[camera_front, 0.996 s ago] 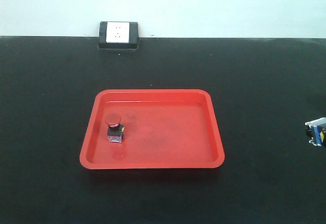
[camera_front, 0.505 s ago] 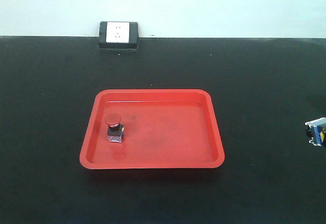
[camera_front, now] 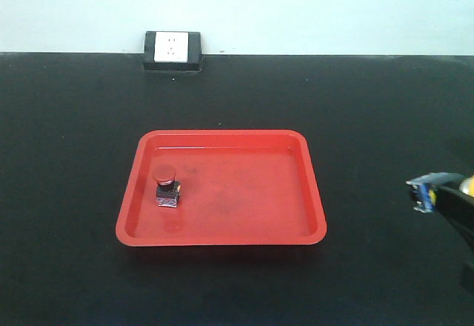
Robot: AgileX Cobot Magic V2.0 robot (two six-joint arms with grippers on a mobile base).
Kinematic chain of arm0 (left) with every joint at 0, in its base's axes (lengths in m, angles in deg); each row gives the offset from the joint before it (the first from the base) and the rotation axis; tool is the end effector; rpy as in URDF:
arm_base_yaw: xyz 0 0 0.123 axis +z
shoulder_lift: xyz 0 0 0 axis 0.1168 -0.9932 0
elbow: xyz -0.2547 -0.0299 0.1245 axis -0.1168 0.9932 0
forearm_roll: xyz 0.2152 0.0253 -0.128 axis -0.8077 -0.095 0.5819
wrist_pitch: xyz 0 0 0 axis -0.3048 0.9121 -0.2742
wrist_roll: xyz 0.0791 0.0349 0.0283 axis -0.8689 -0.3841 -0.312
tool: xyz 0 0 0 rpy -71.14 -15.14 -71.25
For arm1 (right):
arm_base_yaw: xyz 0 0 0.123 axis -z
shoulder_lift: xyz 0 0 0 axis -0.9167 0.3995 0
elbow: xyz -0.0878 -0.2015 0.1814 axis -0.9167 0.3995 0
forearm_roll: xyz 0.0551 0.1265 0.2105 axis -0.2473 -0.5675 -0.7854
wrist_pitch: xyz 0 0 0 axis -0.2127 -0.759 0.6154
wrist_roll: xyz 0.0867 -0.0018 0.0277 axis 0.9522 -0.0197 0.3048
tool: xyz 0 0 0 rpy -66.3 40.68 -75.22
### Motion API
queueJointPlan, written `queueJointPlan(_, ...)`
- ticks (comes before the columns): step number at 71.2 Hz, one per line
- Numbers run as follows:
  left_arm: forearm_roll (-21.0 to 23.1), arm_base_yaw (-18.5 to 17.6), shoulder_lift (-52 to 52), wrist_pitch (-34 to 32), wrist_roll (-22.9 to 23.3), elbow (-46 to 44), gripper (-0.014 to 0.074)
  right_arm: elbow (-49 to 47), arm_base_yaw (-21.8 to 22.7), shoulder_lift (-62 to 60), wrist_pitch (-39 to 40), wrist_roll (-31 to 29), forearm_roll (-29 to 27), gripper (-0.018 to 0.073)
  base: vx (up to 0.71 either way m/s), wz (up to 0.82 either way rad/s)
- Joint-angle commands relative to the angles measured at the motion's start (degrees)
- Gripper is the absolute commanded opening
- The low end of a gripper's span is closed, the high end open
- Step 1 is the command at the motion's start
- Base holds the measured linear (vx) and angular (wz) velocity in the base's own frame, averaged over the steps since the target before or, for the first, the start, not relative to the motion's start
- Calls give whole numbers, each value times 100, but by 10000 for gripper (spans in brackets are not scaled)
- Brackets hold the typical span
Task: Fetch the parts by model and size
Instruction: 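Swing the right gripper with the yellow button over the tray's far side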
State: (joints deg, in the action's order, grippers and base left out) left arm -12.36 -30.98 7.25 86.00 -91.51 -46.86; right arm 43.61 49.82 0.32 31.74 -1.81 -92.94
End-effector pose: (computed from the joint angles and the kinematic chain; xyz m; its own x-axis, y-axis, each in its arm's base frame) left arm 0.0429 -0.0257 0.2971 -0.2081 0.0165 -0.9780 0.4536 0.8875 -0.0816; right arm 0.1037 0.0387 0.3268 -0.3635 -0.1173 -0.9242 -0.3601 0.9326 0.0233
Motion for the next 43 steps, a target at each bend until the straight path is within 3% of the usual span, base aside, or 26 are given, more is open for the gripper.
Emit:
queueJointPlan(1, 73, -14, -67, -462, -8, -141, 483, -434, -73, 547, 492, -10, 5, 1, 0, 0)
queueJointPlan(11, 73, -14, -67, -522, -8, -141, 483, -937, -78, 1577, 533, -10, -15, 6, 0, 0)
queueJointPlan(24, 73, -14, -67, -522, -8, -141, 483, -1888, -77, 3004, 28, -10, -59, 8, 0, 0)
queueJointPlan(43, 73, -14, -67, -522, -8, -141, 483, -3473, -571, 4694, -936, -320, -91, 10, 0, 0)
